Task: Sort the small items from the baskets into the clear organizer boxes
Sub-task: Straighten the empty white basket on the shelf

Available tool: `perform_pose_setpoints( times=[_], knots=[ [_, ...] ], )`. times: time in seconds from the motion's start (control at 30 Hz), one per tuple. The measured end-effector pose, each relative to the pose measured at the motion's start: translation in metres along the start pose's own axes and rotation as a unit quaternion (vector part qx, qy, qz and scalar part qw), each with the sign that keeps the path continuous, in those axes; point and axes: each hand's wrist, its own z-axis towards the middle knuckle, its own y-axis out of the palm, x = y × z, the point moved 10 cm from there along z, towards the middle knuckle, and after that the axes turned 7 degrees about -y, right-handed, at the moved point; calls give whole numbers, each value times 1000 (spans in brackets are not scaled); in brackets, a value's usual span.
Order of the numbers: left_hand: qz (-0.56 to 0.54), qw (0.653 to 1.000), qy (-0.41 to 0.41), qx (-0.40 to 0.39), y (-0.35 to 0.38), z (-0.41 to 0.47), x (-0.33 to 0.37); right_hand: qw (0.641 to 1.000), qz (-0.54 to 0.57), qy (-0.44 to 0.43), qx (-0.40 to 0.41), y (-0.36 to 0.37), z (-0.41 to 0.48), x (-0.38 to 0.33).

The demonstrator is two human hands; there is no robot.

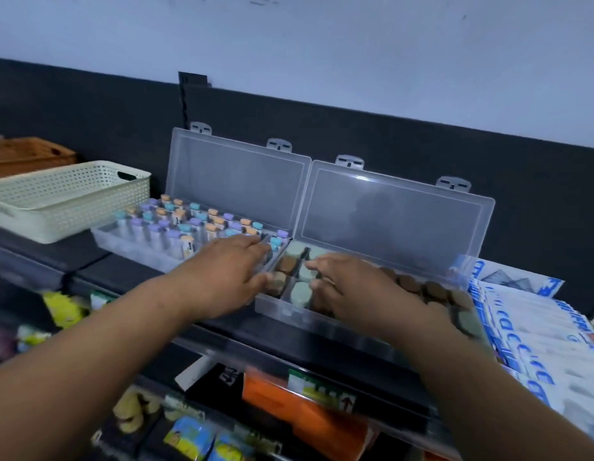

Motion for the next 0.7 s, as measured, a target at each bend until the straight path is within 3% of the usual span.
perform_pose_setpoints(
  times=[0.23,0.53,0.7],
  knots=[
    [-1,997,-61,37,-22,-34,-118,999,-40,-6,-12,24,51,-80],
    [1,996,-53,77,-51,-72,-271,998,-34,48,1,68,142,-177],
    [17,997,-60,34,-50,-87,-339,999,7,53,-5,87,181,-239]
  ],
)
